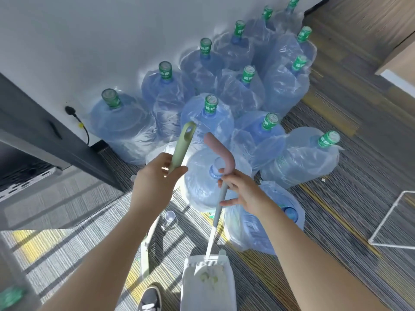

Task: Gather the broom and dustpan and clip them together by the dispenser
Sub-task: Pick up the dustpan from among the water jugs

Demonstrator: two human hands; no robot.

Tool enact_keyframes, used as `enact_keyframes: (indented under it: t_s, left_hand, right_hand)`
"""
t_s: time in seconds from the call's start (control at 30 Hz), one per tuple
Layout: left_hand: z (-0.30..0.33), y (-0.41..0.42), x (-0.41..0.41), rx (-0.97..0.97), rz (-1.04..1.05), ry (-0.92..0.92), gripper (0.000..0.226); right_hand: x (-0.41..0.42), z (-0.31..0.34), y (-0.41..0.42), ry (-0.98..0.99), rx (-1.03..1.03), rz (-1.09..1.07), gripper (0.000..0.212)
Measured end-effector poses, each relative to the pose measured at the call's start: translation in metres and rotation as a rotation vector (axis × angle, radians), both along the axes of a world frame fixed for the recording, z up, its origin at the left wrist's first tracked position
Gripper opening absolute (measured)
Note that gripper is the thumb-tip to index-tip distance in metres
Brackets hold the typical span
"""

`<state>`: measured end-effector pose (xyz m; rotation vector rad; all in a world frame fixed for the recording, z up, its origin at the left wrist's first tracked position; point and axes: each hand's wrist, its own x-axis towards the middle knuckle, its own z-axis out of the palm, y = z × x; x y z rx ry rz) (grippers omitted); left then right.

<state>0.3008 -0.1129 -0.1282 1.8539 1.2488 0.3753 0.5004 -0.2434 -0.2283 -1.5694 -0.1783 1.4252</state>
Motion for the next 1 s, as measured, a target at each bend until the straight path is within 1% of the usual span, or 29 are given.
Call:
enact_keyframes:
  t_s: [0.03,0.1,0.17,0.23,0.37,0.47,0.57,0.63,0.77,0.8,0.9,1.0]
  left_hand:
    - [0.003,-0.004,-0.001,-0.008,-0.007,0.011,0.021]
    - [0.009,-0.012,-0.006,-0.018,-0.015,0.023,0.021]
    - [0.014,-0.021,-0.015,-0.011,-0.017,0.02,0.019]
    - [0.018,-0.028,-0.027,-0.009,0.0,0.005,0.018]
    - [0.033,-0.044,-0.056,0.014,0.022,0.006,0.013]
    - [0.051,-0.055,-0.074,-0.008,0.024,-0.001,0.012]
    - [0.075,-0.065,-0.097,-0.001,0.079,0.0,0.013]
    - [0.095,-0.07,-0.115,0.022,0.134,-0.013,0.012]
    - [0.135,-0.072,-0.156,0.105,0.216,-0.008,0.013]
    - [0.144,-0.071,-0.168,0.118,0.235,-0.003,0.013]
    - [0.167,-0.068,-0.209,0.137,0.283,0.007,0.011]
    - [0.181,-0.063,-0.251,0.145,0.318,0.017,0.009]
  right_hand:
    - [-0.005,0.004,-0.003,0.0,0.0,0.026,0.033]
    - [-0.016,0.01,-0.008,-0.072,-0.019,0.046,0.031]
    - [-0.028,0.017,-0.014,-0.197,-0.051,0.072,0.023]
    - [-0.041,0.023,-0.022,-0.323,-0.064,0.124,0.022]
    - [-0.073,0.051,-0.039,-0.433,0.035,0.209,0.027]
    - [-0.09,0.084,-0.038,-0.475,0.142,0.209,0.02]
    - [-0.106,0.124,-0.028,-0.523,0.191,0.232,0.015]
    - [-0.119,0.15,-0.02,-0.546,0.222,0.259,0.018]
    - [-0.159,0.196,-0.003,-0.572,0.27,0.384,0.035]
    - [-0.171,0.207,0.001,-0.573,0.283,0.412,0.034]
    - [-0.209,0.235,0.014,-0.571,0.308,0.489,0.023]
    - [-0.247,0.256,0.029,-0.57,0.33,0.534,0.028]
